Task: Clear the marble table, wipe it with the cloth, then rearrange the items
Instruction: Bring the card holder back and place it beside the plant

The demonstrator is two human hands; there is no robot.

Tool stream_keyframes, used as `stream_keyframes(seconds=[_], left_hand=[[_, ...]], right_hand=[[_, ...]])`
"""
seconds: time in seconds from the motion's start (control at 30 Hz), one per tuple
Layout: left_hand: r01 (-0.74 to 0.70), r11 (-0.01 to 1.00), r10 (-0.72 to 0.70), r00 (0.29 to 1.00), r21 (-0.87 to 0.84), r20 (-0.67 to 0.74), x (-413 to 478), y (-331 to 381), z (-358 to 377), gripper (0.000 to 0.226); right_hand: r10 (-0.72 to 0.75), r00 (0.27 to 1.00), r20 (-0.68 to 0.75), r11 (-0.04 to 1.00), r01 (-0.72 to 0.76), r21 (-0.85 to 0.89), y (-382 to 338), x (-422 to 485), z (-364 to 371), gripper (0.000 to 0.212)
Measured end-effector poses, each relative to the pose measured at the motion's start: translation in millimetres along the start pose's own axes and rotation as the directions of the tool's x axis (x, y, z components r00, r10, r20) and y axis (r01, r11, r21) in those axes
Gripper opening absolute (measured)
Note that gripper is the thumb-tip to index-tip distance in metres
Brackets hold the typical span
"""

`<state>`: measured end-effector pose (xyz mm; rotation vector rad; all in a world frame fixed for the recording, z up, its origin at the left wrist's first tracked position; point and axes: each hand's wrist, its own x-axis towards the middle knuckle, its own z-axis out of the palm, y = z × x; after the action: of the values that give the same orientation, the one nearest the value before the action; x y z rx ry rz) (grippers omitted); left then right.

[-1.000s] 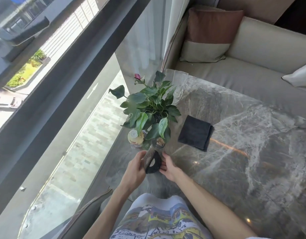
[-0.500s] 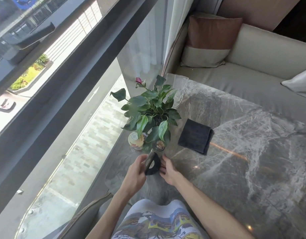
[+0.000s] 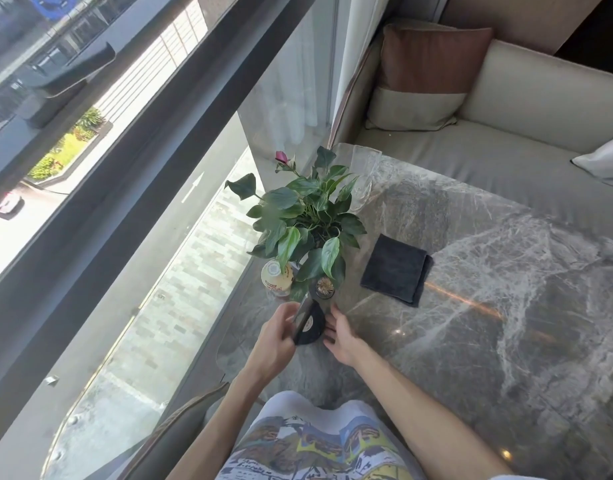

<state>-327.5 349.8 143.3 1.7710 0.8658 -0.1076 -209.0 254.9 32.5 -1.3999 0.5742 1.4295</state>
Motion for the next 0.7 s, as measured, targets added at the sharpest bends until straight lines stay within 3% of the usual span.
stream_keyframes(seconds=[0.7], left_hand=[[0.084, 0.994, -0.08, 0.995, -0.071, 0.052, -12.7, 2.3, 4.3, 0.055]], right_hand=[[0.021, 1.0, -0.013, 0.999, -0.022, -0.049, 19.4, 3.3, -3.8, 0.064]])
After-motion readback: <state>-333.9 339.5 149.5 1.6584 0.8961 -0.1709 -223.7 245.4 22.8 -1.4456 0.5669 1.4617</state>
